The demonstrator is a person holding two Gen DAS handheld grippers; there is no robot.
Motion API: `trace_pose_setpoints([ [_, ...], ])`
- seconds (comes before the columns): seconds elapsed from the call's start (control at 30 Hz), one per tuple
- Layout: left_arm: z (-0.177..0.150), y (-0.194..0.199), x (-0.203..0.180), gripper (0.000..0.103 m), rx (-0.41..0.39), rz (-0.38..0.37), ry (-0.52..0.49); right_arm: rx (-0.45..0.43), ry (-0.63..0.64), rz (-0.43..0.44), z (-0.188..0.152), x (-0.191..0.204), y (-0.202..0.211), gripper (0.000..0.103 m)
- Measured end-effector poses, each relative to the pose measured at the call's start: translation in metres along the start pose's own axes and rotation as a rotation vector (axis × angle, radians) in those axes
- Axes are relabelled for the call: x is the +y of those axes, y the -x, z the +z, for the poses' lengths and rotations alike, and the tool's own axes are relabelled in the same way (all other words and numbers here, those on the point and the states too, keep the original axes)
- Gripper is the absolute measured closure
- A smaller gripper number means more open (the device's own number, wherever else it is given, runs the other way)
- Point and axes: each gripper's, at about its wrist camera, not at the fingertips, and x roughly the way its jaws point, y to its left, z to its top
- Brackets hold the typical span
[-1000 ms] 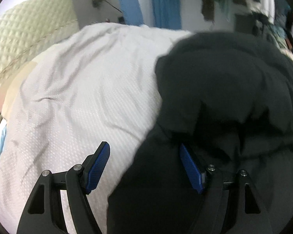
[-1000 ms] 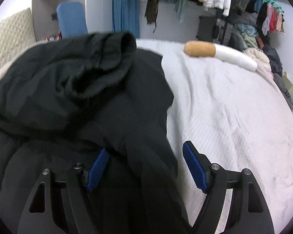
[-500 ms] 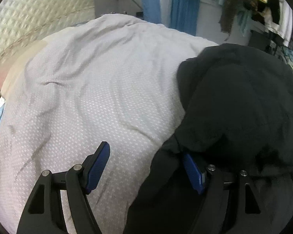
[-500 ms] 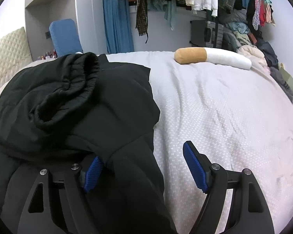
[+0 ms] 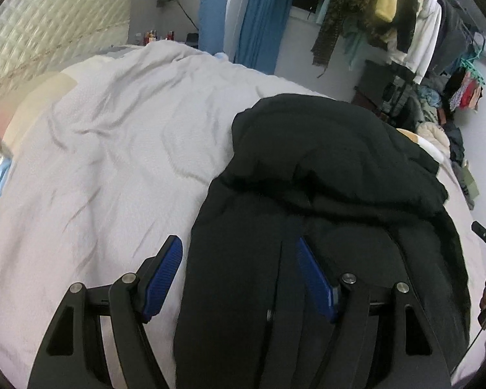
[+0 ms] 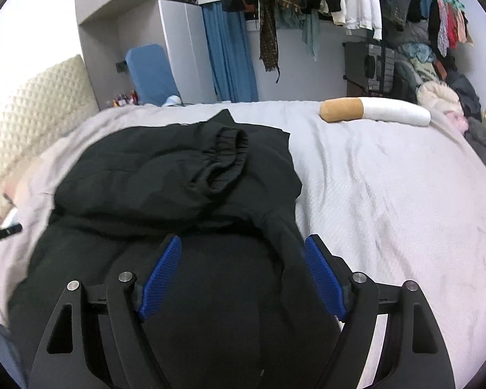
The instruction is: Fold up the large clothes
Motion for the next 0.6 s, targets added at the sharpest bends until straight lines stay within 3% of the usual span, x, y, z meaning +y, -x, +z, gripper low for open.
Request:
trace_pose_setpoints([
  [0.1,-0.009,0.017,0.013,0.03,0.018,-0.01,0.033,-0.007,-0.024,0.018,-0.007,0.001,0.025,0.026],
  [0.27,-0.012,0.032,0.041,0.03,0.092,-0.087,0.144,0.007,-0.081,0.067,-0.019,-0.002,0.057,0.026],
  [0.6,-0.045,0.026,0.054,0.03,0.449,-0.235,0.252,0.207,-0.293,0.204,-0.071,-0.033,0.068,0.026],
])
